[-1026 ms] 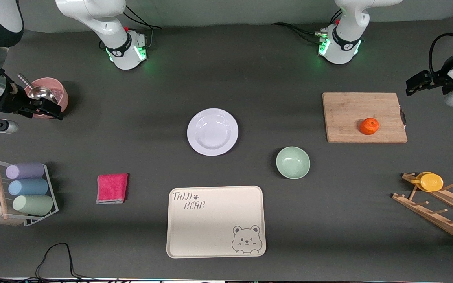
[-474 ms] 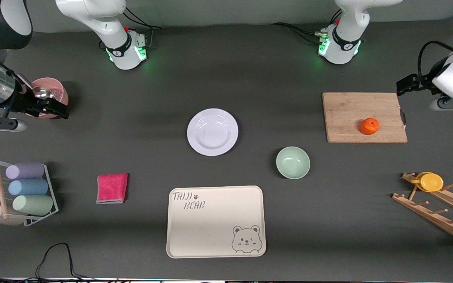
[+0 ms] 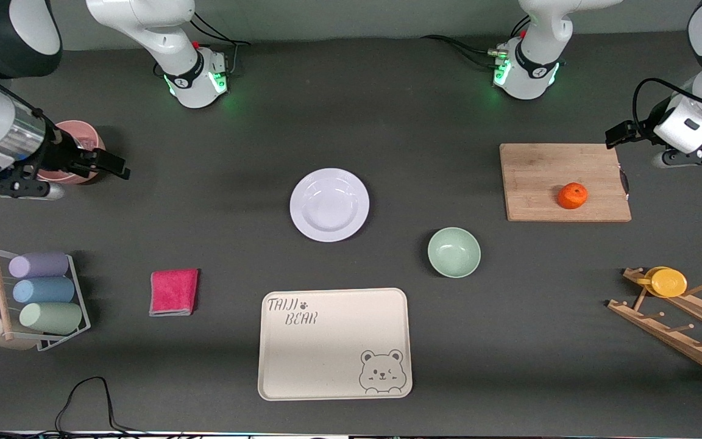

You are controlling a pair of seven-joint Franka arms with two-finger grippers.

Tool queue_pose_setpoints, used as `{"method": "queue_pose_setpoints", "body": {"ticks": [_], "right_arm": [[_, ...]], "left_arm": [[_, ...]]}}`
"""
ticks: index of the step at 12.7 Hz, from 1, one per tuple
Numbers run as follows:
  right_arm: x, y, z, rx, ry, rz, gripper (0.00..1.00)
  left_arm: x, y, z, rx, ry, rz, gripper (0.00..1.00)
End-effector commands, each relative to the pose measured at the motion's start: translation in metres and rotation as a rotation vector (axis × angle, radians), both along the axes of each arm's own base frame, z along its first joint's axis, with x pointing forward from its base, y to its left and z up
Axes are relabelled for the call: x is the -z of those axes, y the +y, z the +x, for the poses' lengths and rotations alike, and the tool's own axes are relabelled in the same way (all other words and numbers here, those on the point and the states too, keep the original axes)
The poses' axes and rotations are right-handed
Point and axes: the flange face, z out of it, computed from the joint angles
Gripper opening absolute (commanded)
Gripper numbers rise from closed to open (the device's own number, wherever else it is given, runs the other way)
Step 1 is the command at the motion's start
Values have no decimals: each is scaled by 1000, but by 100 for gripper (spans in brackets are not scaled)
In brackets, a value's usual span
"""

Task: Place orange and plate with both arms

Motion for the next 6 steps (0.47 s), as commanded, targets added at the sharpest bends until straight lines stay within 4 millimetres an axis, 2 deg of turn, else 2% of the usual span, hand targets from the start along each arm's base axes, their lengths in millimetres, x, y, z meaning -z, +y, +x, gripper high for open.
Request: {"method": "queue_pose_setpoints", "body": {"ticks": [1,4,6], "right_arm": [[20,6,-12,49,-14,90,100],[35,15,-10,95,0,188,100],[51,23,-5,140,46,285,100]], "left_arm": [[21,-1,-24,14,-32,6,100],[52,-3,-30,19,-63,7,100],[87,-2,-23,23,-107,9,100]]}}
